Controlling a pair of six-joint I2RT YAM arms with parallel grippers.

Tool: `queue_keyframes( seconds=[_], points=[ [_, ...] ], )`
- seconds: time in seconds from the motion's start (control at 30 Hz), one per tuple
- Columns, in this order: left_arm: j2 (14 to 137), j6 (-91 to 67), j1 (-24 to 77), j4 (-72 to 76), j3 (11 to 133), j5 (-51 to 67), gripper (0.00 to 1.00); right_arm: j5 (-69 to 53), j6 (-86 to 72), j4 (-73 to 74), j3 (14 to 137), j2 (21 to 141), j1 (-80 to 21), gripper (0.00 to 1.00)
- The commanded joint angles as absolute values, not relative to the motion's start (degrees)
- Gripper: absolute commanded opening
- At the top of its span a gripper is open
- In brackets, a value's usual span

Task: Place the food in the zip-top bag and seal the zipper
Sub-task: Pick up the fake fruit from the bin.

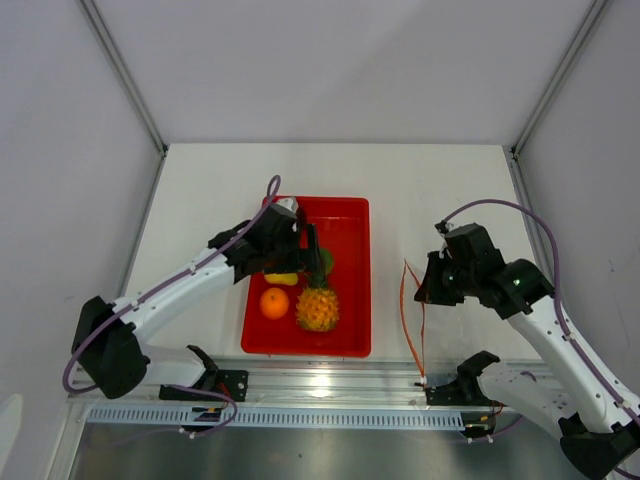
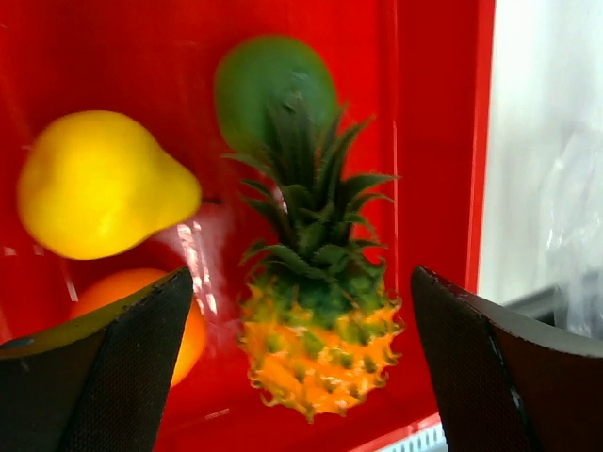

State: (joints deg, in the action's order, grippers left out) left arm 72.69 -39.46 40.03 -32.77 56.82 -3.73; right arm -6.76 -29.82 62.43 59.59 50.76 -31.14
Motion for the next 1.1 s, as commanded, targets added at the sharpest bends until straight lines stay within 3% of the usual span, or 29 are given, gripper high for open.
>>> queue_keyframes(
  seconds=[0.0,0.67,0.97,1.07],
  points=[
    [76.6,-37.1,39.6,-37.9,63.7,3.2,0.98,-6.5,-28.9,62.3,61.3,49.6,-31.6,0.0],
    [92.1,-32.1,38.5,-38.8,71.2,0.5,0.98,-5.5,-29.1,62.5,61.3,49.7,-31.8,0.0],
    [95.3,-30.1,38.5,-37.4,69.6,2.1,0.89,-5.2,-28.9,62.1,61.0,50.2,-31.8,0.0],
    [94.2,-30.1,38.5,-35.5,68.3,2.5,0.77,-5.4,-28.8,61.6,60.8,50.5,-31.8,0.0]
  ],
)
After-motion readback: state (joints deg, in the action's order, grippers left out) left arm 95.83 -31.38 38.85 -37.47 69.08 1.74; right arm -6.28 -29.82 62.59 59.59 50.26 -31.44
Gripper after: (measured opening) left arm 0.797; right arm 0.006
